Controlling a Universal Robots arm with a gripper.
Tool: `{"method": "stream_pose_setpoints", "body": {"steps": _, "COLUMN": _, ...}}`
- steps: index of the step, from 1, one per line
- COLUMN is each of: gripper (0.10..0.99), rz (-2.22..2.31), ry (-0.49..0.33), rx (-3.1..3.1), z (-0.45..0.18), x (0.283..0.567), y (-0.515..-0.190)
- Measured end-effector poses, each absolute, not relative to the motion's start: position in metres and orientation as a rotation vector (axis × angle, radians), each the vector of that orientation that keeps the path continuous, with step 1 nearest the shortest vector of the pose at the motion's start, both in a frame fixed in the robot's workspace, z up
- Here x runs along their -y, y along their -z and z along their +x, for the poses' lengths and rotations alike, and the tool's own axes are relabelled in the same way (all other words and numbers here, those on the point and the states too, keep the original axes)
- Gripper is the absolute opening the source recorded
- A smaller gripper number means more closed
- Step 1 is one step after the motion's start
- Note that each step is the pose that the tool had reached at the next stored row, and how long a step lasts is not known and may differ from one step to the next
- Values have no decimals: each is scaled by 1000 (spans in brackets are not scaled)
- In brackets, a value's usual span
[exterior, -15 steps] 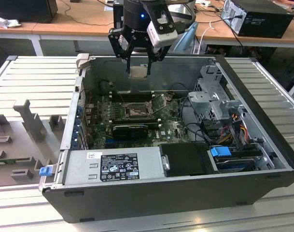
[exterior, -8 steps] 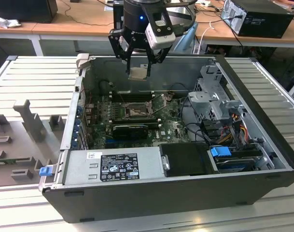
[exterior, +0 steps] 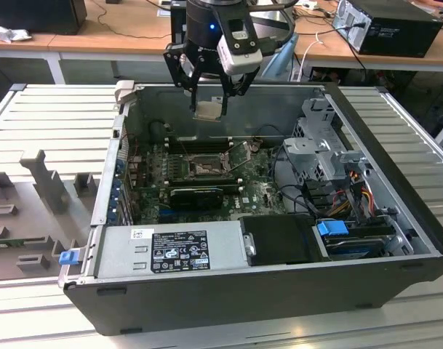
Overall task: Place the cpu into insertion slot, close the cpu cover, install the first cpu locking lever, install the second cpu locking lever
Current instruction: 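Place the cpu into insertion slot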
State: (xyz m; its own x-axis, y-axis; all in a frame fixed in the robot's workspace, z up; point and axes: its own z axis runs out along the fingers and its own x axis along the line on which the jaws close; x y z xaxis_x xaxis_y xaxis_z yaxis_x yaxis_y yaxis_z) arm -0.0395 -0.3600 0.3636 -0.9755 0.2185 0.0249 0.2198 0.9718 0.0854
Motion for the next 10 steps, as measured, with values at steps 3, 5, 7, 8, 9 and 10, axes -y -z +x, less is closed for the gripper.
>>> {"method": "stream_pose_setpoints", "body": {"steps": 3, "gripper": 525, "rz": -369, "ry": 137, "rx": 3102, "z": -39, "x": 360, "y": -364}}
{"method": "stream_pose_setpoints", "body": {"steps": 5, "gripper": 525, "rz": -386, "ry": 137, "rx": 3100, "z": -39, "x": 360, "y": -364}}
{"method": "stream_pose_setpoints", "body": {"steps": 7, "gripper": 525, "rz": -401, "ry": 137, "rx": 3099, "z": -39, "x": 360, "y": -364}}
{"method": "stream_pose_setpoints", "body": {"steps": 8, "gripper": 525, "rz": -408, "ry": 138, "rx": 3098, "z": -39, "x": 360, "y": -364}}
{"method": "stream_pose_setpoints", "body": {"steps": 9, "gripper": 525, "rz": -416, "ry": 138, "rx": 3097, "z": -39, "x": 360, "y": -364}}
{"method": "stream_pose_setpoints", "body": {"steps": 10, "gripper": 525, "rz": -421, "ry": 138, "rx": 3097, "z": -39, "x": 360, "y": -364}}
